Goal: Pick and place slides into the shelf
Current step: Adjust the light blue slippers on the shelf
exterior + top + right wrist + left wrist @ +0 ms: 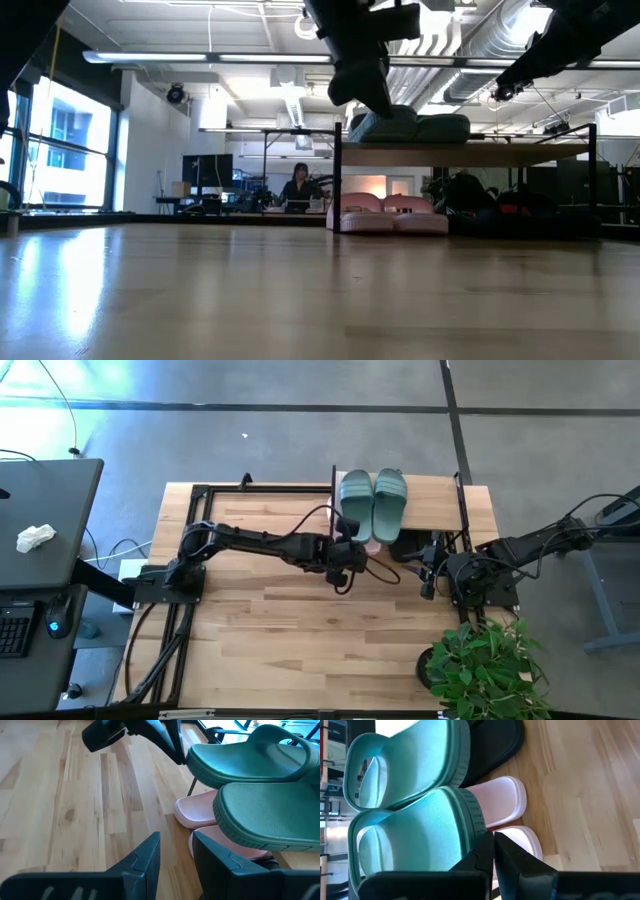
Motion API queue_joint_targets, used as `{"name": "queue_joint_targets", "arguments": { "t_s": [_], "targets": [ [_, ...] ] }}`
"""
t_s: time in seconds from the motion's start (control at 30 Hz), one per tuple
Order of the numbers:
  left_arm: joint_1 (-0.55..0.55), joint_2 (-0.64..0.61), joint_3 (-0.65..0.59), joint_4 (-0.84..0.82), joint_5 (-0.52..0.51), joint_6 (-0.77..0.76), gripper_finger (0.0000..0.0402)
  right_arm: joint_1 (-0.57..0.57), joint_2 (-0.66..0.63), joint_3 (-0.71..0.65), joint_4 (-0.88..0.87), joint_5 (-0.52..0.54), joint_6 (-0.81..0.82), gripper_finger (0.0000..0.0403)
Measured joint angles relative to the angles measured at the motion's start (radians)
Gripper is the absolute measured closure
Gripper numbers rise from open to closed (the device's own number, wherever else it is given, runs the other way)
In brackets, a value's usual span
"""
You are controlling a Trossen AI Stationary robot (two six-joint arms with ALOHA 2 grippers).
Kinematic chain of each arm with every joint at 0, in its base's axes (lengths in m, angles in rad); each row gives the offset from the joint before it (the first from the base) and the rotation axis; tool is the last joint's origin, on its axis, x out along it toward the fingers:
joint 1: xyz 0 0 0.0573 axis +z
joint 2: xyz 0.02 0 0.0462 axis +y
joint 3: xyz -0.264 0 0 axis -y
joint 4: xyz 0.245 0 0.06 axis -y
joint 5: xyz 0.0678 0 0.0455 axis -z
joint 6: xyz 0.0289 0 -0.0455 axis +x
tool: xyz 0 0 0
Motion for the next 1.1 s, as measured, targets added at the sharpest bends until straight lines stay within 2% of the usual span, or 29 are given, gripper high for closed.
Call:
{"name": "queue_joint_targets", "arguments": {
  "t_s": [0.5,0.6,0.77,0.87,1.0,1.1],
  "targets": [
    [0.024,0.000,0.000,0.002,0.067,0.003,0.0399,0.000,0.000,0.000,0.000,-0.019,0.024,0.0298],
    [0.005,-0.001,0.000,-0.001,0.107,-0.004,0.0401,0.000,0.000,0.000,0.000,-0.014,0.037,0.0298],
    [-0.077,-0.026,0.000,-0.013,0.104,-0.004,0.0401,-0.015,0.000,0.000,0.003,0.025,0.020,0.0312],
    [-0.134,-0.049,0.000,-0.042,0.104,-0.009,0.0401,-0.076,0.000,0.000,0.038,-0.039,-0.027,0.0337],
    [-0.200,-0.095,0.000,-0.164,0.098,-0.052,0.0401,-0.207,0.002,0.000,0.091,-0.209,-0.111,0.0386],
    [-0.244,-0.129,0.000,-0.282,0.064,-0.132,0.0401,-0.313,0.001,0.000,0.088,-0.282,-0.135,0.0397]
  ]
}}
